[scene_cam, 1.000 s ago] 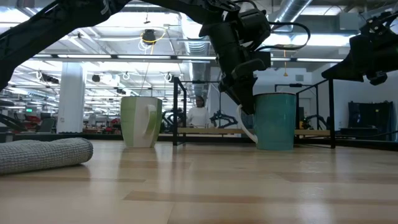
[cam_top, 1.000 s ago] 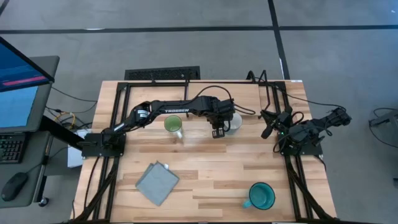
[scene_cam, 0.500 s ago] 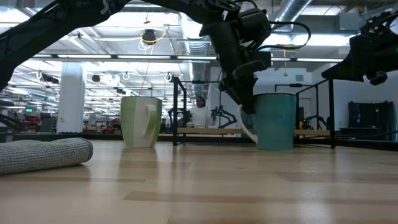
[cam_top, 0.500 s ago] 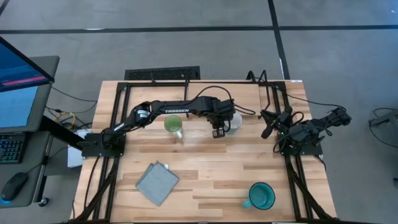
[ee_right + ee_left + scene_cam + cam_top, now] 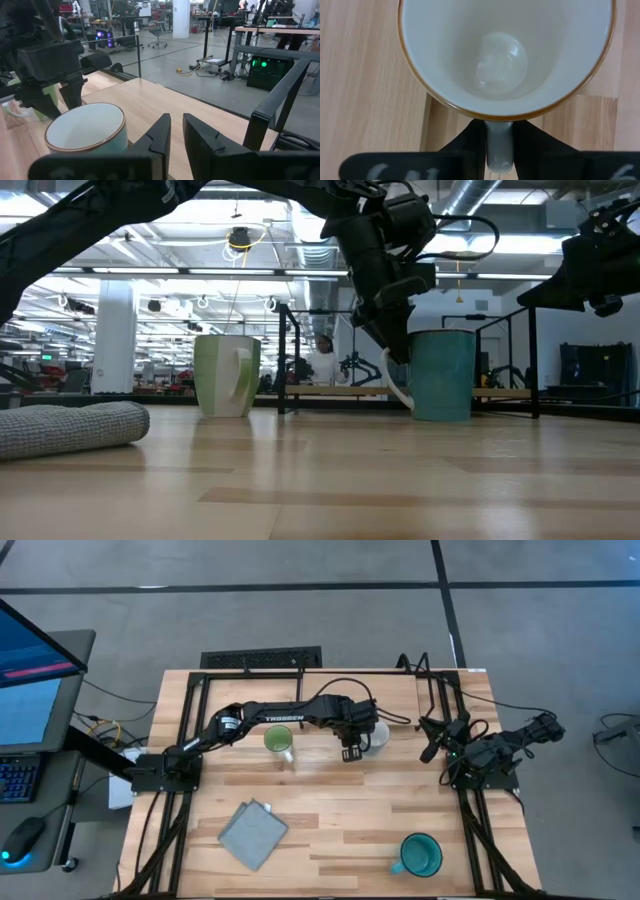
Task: Stack small to large cups/mugs on shelf
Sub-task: Put the light blue mug on the shelf
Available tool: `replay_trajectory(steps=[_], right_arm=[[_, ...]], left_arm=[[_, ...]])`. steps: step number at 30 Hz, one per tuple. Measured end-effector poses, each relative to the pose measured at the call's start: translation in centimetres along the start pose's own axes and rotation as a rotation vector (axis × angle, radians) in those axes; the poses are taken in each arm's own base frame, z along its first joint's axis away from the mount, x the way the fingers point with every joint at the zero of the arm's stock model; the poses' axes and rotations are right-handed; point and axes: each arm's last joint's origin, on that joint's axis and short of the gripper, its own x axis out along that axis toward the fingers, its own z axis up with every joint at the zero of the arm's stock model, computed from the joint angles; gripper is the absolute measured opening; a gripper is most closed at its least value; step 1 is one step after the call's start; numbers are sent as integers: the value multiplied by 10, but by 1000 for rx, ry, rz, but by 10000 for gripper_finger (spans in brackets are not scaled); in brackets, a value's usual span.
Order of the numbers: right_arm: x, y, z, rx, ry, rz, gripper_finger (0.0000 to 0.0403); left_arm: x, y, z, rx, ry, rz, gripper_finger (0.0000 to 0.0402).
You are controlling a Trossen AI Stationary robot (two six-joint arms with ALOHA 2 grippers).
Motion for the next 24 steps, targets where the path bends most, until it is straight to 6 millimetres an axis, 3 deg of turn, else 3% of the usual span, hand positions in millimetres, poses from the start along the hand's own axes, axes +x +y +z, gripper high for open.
replay_trajectory(steps=[24], right_arm=[[0,0,0,-1,0,0,74]], left_arm=[[0,0,0,-2,0,0,52]])
